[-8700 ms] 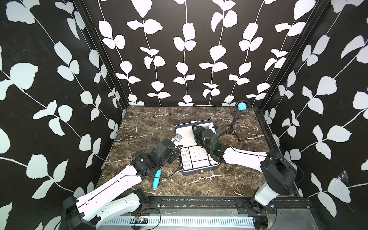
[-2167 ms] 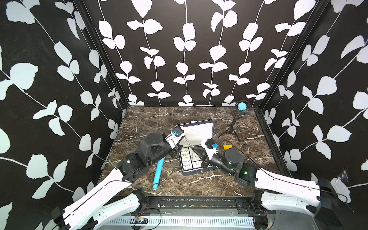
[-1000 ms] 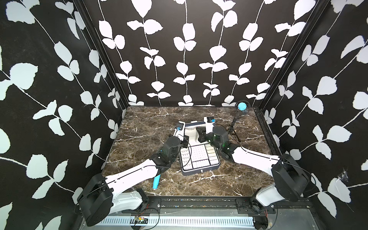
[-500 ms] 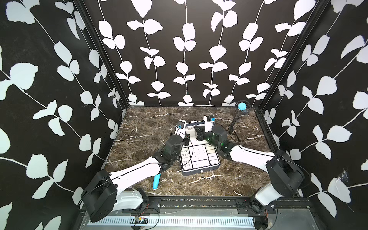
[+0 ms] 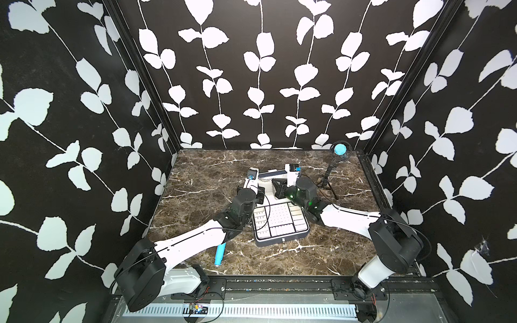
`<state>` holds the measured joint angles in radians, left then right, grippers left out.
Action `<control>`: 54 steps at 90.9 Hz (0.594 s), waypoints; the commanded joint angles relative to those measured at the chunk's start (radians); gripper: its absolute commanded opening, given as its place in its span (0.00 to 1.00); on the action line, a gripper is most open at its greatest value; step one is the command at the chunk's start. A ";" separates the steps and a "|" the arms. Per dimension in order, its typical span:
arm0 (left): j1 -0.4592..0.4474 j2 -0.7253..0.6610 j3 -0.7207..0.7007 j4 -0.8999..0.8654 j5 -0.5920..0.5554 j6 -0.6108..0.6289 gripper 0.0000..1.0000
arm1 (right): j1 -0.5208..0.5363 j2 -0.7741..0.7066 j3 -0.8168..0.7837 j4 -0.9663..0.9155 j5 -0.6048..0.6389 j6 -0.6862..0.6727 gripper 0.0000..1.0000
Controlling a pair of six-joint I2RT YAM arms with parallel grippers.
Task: Put jewelry chain into jewelry box
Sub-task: Hang the necklace on the jewelry box clasp.
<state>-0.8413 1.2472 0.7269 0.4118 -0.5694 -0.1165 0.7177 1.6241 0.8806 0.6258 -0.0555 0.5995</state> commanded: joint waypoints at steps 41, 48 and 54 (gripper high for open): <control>0.005 0.005 0.002 -0.113 0.035 -0.052 0.00 | 0.004 -0.006 -0.021 0.040 -0.003 0.028 0.00; 0.005 0.015 0.011 -0.135 0.035 -0.061 0.00 | 0.006 -0.005 -0.018 0.040 -0.005 0.030 0.00; 0.005 0.023 0.015 -0.149 0.034 -0.067 0.00 | 0.010 -0.004 -0.016 0.039 -0.007 0.031 0.00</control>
<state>-0.8406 1.2602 0.7265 0.3115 -0.5392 -0.1593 0.7200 1.6241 0.8597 0.6247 -0.0574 0.6224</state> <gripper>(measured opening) 0.049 0.048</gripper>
